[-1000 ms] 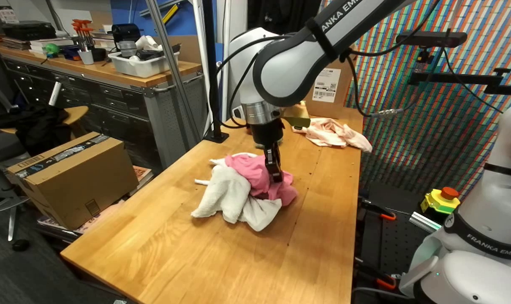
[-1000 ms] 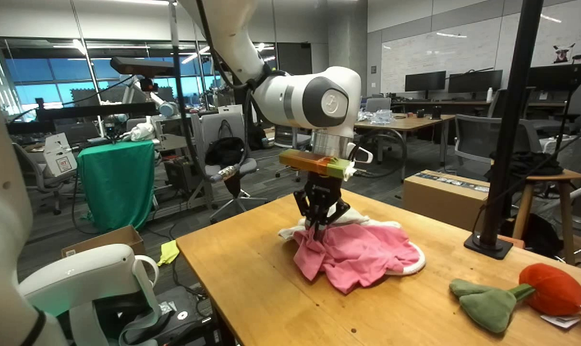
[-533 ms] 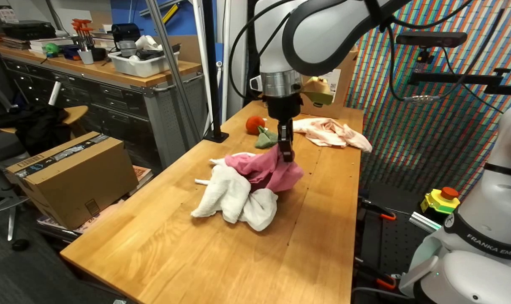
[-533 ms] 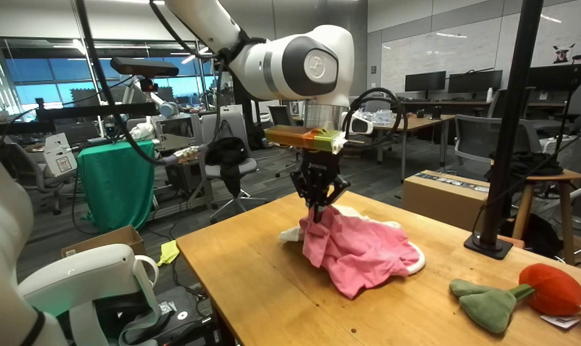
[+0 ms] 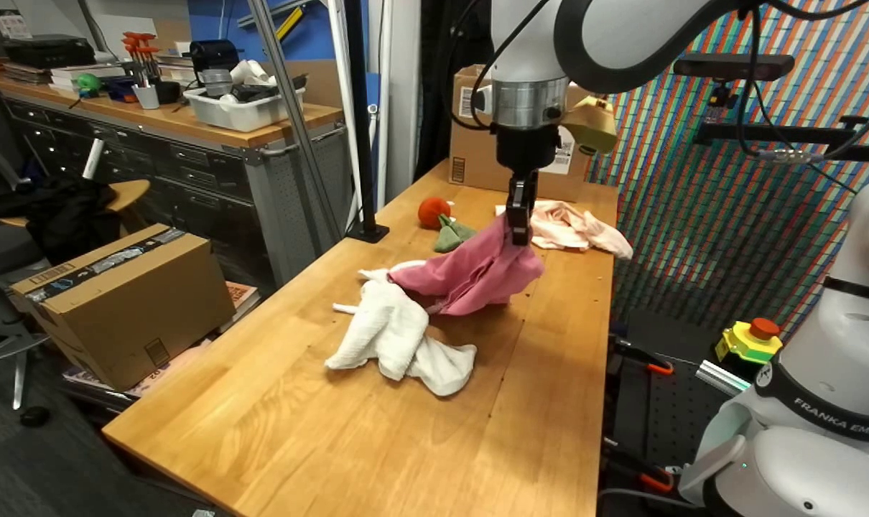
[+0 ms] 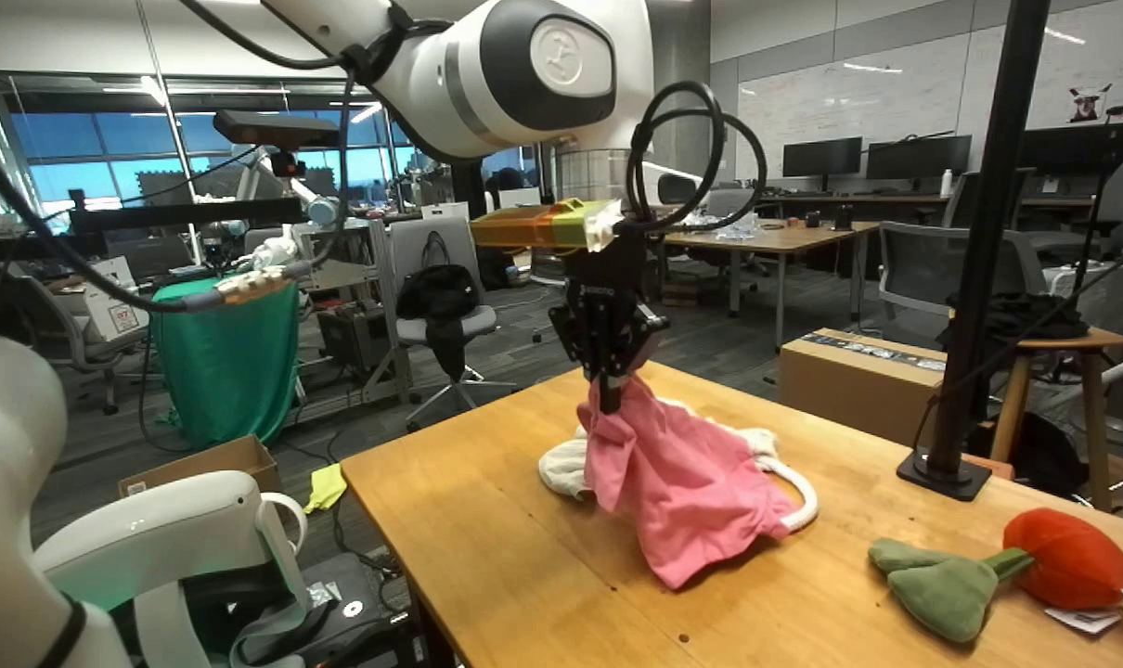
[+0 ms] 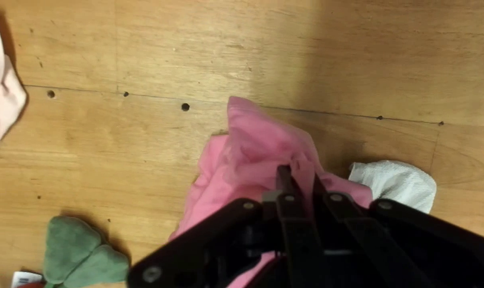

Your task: Move the peach shirt and then the radish to the right, move the pink shirt forwards, move the towel to the front left side of the table

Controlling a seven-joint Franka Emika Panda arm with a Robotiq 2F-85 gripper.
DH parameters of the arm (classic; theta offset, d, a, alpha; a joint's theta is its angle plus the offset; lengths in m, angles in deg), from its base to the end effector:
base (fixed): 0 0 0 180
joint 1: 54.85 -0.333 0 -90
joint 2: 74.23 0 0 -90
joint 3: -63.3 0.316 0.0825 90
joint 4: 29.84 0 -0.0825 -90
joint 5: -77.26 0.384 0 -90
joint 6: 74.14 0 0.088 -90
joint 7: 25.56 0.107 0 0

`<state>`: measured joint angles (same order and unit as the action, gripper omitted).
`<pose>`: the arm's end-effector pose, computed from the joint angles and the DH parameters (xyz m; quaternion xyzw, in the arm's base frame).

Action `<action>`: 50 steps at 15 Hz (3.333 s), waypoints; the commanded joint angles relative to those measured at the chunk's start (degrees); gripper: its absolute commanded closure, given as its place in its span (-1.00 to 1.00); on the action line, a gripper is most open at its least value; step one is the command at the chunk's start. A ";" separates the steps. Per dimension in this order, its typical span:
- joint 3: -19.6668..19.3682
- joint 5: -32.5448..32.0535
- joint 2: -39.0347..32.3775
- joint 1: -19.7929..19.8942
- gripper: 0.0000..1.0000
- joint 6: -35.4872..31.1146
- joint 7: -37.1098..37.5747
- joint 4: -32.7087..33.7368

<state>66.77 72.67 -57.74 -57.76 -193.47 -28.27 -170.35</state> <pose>0.4307 0.0442 0.3991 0.9934 0.0985 -0.0400 0.0439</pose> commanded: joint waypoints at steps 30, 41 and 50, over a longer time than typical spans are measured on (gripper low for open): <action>2.82 -2.83 15.20 1.74 0.92 -4.78 15.60 -13.17; 1.78 -3.70 8.36 2.48 0.05 -6.06 13.55 -9.35; 2.66 -9.25 7.23 3.96 -1.00 -1.56 14.11 -2.56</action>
<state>68.52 66.10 -50.33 -54.67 -198.05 -14.28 -176.84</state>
